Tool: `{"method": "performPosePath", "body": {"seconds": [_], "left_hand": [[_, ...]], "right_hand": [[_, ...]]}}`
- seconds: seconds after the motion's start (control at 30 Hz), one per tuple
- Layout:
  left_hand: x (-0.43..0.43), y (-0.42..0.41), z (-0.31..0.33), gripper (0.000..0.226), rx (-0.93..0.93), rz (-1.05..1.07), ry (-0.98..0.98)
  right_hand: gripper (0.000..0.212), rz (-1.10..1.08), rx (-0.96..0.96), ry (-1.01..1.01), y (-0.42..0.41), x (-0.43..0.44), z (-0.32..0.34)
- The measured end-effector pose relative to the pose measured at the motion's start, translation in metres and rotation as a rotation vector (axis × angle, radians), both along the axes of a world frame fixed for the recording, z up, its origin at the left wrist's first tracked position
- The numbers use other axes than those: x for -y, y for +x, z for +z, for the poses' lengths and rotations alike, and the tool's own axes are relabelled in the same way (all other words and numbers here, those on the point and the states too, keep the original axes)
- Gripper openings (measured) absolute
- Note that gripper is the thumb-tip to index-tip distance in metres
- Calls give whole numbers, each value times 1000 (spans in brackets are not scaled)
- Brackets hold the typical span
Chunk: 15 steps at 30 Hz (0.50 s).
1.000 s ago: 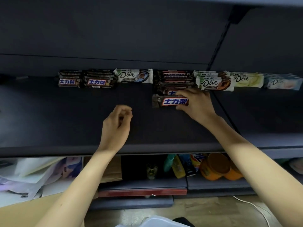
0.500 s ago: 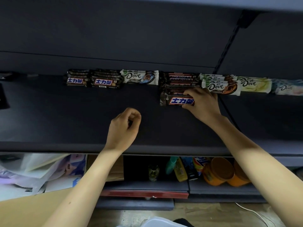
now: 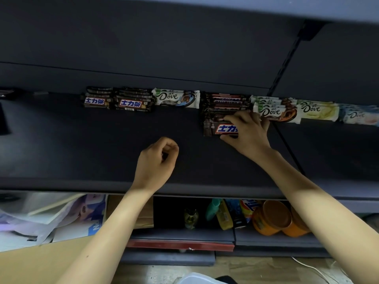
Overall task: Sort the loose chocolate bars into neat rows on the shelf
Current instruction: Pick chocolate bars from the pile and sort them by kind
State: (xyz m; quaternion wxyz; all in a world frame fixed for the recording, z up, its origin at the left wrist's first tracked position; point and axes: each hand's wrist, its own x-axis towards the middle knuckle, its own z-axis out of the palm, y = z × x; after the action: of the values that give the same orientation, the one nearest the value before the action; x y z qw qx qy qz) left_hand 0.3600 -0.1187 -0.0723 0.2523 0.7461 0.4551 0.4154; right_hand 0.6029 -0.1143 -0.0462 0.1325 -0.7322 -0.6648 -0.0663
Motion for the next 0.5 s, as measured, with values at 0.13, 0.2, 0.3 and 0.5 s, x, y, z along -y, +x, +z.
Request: {"method": "performPosePath", "body": {"seconds": [0.13, 0.2, 0.3, 0.5], "left_hand": [[0, -1, 0, 8, 11, -20, -11], [0, -2, 1, 9, 25, -40, -40], [-1, -5, 4, 11, 83, -58, -151], [-6, -21, 17, 17, 320, -135, -331]], "right_hand": [[46, 12, 40, 4, -11, -8, 2], [44, -17, 9, -5, -13, -11, 4], [45, -46, -31, -20, -18, -11, 4], [51, 123, -72, -52, -72, -16, 9]]}}
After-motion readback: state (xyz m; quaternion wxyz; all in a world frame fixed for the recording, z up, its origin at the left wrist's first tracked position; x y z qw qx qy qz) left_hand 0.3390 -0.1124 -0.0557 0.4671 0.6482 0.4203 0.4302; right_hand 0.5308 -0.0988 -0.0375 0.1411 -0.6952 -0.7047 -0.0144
